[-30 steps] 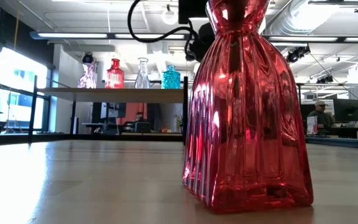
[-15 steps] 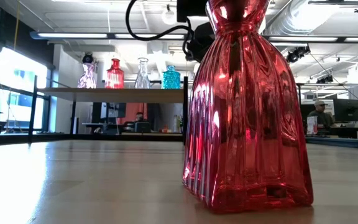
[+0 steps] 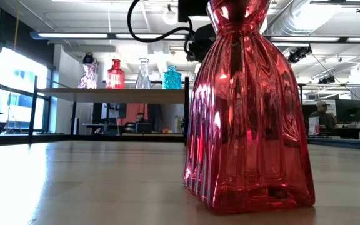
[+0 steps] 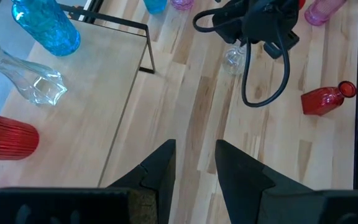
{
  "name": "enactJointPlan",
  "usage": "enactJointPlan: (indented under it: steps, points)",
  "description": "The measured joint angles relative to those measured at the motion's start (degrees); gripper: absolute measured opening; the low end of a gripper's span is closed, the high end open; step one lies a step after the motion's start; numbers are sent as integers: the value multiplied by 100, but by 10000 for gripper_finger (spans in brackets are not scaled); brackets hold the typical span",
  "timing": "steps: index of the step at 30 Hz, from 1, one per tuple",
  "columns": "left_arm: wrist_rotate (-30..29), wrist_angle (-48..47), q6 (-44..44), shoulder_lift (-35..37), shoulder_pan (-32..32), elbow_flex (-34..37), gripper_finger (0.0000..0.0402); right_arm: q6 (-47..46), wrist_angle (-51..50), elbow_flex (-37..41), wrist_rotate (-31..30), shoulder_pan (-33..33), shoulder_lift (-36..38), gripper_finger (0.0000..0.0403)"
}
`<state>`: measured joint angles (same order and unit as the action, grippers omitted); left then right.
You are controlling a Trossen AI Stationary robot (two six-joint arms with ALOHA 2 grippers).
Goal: Sort vases onto shelf
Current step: Put the bottom transparent vase on the shelf aligned with the other transparent vase
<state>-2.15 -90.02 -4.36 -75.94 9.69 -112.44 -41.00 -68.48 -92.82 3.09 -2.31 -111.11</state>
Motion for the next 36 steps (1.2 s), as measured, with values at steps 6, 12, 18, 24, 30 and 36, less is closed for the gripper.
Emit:
enactJointPlan:
  steps: [6, 12, 18, 24, 30, 36]
  points:
    - [0, 0, 0, 0, 0, 0, 104, -159, -33, 0, 15, 0, 0, 76]
    - [-2, 0, 2, 0, 0, 0, 104, 131, -153, 0, -30, -8, 0, 76]
    - [-2, 0, 0, 0, 0, 0, 104, 106, -66, 0, -157, -42, 2, 76]
    - [-2, 4, -4, 0, 0, 0, 104, 97, -61, 0, -151, -103, 2, 76]
    - [-5, 9, -8, -2, 0, 0, 104, 103, -19, -2, -181, -190, -66, 76]
    - [-104, 30, -14, -2, 0, 0, 104, 97, -45, -2, -201, -188, -109, 76]
